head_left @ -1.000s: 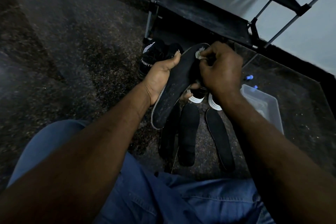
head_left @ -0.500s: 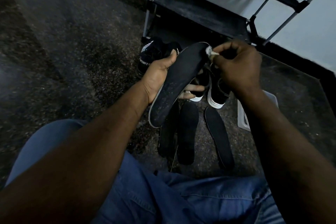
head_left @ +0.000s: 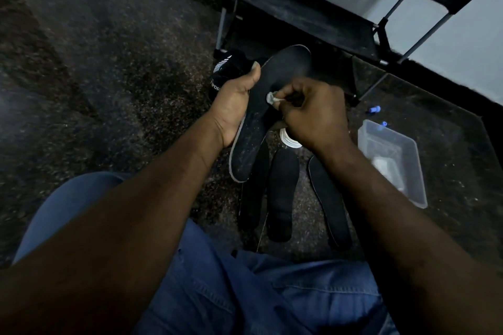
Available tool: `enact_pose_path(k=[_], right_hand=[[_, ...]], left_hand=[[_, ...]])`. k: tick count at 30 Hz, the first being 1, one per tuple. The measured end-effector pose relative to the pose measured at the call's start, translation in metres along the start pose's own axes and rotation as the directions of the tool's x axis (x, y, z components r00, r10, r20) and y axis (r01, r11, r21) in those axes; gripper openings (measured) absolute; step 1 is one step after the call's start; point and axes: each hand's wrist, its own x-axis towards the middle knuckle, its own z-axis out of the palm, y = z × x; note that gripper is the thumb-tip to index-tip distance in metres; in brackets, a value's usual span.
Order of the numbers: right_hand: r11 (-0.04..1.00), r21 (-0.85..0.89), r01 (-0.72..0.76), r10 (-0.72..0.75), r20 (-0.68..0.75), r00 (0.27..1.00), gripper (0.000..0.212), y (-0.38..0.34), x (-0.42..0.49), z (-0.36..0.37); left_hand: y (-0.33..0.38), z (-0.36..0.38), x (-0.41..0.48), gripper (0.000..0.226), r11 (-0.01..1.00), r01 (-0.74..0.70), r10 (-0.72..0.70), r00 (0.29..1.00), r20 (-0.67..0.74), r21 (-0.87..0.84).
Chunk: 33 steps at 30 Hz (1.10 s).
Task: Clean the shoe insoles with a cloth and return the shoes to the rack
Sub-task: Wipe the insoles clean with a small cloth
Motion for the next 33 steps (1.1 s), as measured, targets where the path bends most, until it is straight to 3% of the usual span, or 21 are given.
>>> enact_pose_path(k=[6,14,17,20,23,26,33], right_hand=[[0.998,0.034,-0.054,0.056,-0.069,0.996,0.011,-0.009,-0.025,0.015],[0.936,0.304,-0.180,0.137,0.158,0.978,0.013,-0.020,-0.042,0.008],[0.898,0.389,-0.206,0.209,0.036,0.977,0.005,-0.011,-0.027,-0.003],[0.944,0.274,-0.185,0.227,-0.128,0.965,0.009,-0.004,-0.009,-0.006],[0.982,0.110,-0.156,0.171,-0.149,0.974,0.016,-0.007,-0.007,0.006],[0.991,0.073,-0.110,0.118,-0.122,0.985,0.015,-0.021,-0.024,0.027],[0.878,0.431,-0.210,0.173,0.125,0.977,0.009,-0.026,-0.035,0.020]], left_hand=[[-0.003,-0.007,0.003,0.068,1.000,-0.021,0.021,1.000,-0.008,0.007],[0.003,-0.004,-0.002,0.074,0.998,-0.032,0.033,0.999,0.002,-0.048],[0.004,0.002,-0.004,0.071,0.999,-0.043,0.043,0.999,-0.008,-0.017],[0.001,0.005,-0.006,0.065,0.998,-0.057,0.058,0.998,-0.023,0.025],[-0.002,0.004,-0.004,0.067,0.997,-0.051,0.052,0.998,-0.020,0.051],[-0.001,-0.001,-0.002,0.075,0.998,-0.043,0.042,0.999,0.011,0.042],[0.001,-0.008,-0.001,0.074,0.994,-0.100,0.100,0.995,-0.003,0.037]])
